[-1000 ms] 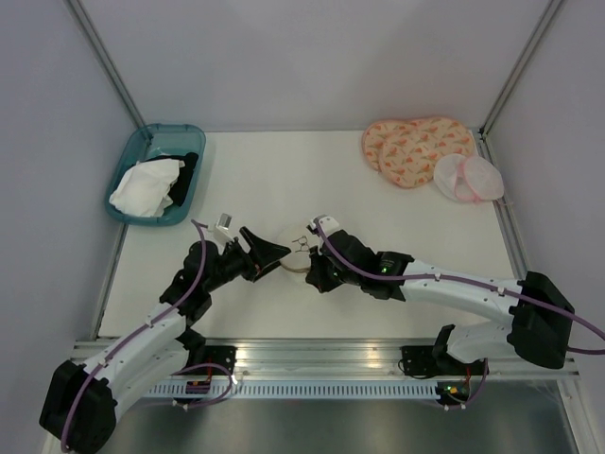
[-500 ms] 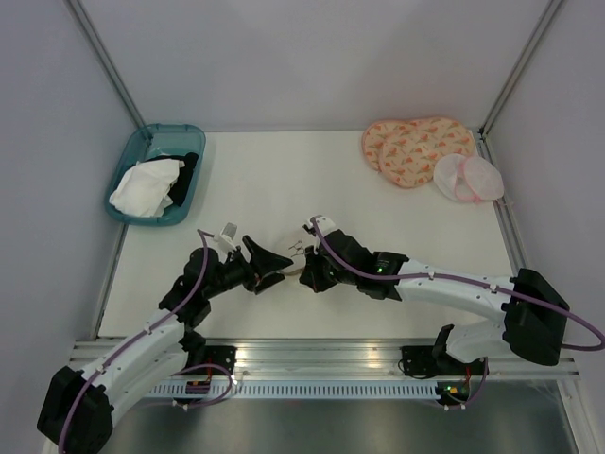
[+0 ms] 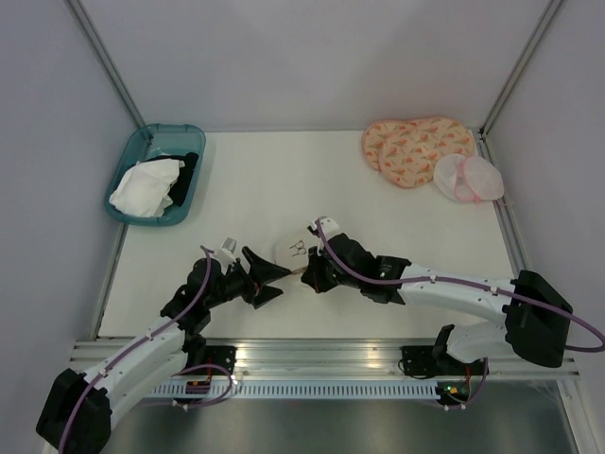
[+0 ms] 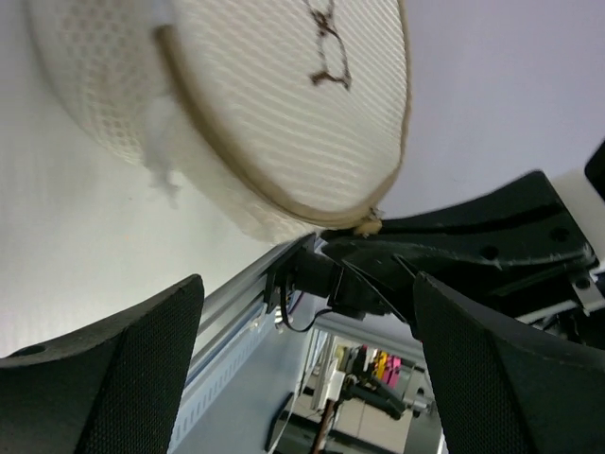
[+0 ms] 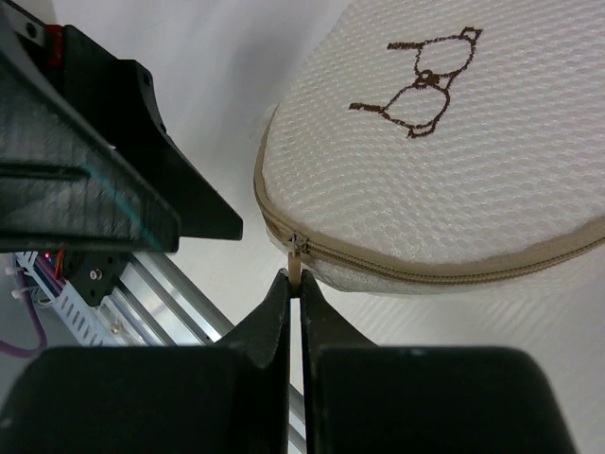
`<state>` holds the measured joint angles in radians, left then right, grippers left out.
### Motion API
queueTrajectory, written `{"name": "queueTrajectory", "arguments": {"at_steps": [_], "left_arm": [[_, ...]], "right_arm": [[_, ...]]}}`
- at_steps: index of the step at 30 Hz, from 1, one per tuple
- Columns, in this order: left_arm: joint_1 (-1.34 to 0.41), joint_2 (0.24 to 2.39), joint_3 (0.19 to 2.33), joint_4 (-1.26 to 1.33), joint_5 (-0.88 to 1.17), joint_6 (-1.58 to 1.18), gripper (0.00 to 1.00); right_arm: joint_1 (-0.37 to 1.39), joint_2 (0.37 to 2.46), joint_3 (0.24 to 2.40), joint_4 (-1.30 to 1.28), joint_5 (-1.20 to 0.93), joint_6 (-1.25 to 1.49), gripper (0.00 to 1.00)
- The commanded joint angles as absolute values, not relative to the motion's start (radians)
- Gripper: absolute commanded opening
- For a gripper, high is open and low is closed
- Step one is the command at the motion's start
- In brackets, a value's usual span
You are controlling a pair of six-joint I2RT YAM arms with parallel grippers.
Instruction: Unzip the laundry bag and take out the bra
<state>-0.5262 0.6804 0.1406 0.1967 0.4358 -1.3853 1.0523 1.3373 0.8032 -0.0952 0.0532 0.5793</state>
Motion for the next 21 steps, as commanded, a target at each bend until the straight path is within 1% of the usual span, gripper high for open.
{"name": "queueTrajectory", "arguments": {"at_steps": [1,8,12,14,15,16,18,19,21], "left_arm": [[-0.531,0.71,0.107,0.334,0.37,-1.534,0.95],[-0.537,0.834,0.147,0.492,0.301,-1.604,0.98],[-0.577,0.974,0.193,0.583,0.301,-1.615,0.98],[-0.586,1.017,0.199,0.623,0.301,-1.621,0.89],[-0.591,1.032,0.186,0.655,0.299,-1.629,0.81],[-0.592,1.063,0.181,0.704,0.299,-1.634,0.54],[-0.592,1.077,0.173,0.727,0.302,-1.64,0.3],[-0.592,1.081,0.175,0.723,0.304,-1.638,0.13],[-0.592,1.075,0.179,0.712,0.301,-1.628,0.06]], "right_arm": [[1.062,1.272,0.767,-0.009,0.057,0.586,0.0],[1.083,1.25,0.715,0.084,0.005,0.572,0.0],[1.117,1.249,0.68,0.135,-0.028,0.586,0.01],[1.126,1.255,0.676,0.141,-0.028,0.586,0.0],[1.137,1.256,0.675,0.138,-0.025,0.586,0.0],[1.14,1.258,0.673,0.137,-0.023,0.584,0.01],[1.15,1.256,0.672,0.126,-0.014,0.583,0.0],[1.152,1.252,0.672,0.117,-0.008,0.583,0.0],[1.155,1.244,0.679,0.085,0.029,0.575,0.0]]}}
